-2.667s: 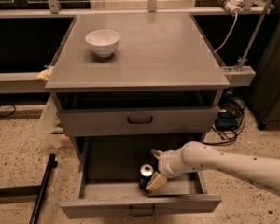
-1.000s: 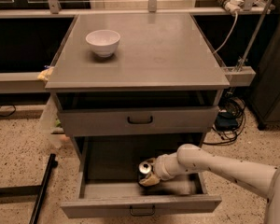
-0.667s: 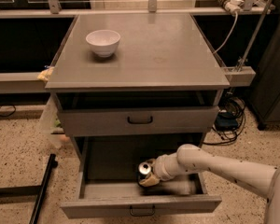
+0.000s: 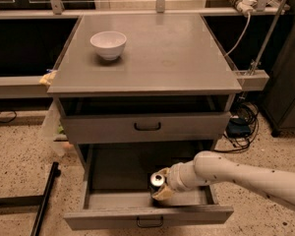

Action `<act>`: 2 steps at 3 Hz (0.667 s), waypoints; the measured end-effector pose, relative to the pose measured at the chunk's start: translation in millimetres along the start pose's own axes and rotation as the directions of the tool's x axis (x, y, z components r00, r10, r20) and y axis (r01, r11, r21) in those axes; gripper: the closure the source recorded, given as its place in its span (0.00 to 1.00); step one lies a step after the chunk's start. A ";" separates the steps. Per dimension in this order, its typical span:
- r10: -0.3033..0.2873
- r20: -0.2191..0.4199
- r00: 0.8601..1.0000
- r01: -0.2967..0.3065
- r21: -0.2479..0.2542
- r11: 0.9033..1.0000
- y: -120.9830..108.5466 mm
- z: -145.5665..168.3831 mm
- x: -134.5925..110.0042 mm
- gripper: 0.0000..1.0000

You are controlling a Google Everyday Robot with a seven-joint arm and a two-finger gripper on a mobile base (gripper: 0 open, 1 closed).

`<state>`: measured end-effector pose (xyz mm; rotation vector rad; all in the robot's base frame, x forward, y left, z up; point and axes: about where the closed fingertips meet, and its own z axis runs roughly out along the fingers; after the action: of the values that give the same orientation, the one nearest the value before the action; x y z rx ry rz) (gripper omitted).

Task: Pick pepsi can from middle drawer and place on counter

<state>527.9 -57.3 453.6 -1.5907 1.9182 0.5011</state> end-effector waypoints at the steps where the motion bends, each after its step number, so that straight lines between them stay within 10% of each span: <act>1: -0.022 -0.059 0.998 0.022 -0.003 1.000 5.4 -48.7 -42.2 1.00; 2: -0.046 -0.169 0.985 0.045 -0.012 0.999 0.8 -93.4 -93.7 1.00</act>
Offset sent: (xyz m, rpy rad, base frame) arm 0.0331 0.0329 0.3425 -0.3923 -0.1240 -0.0147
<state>518.7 -45.1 585.0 -1.7264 1.9995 0.3649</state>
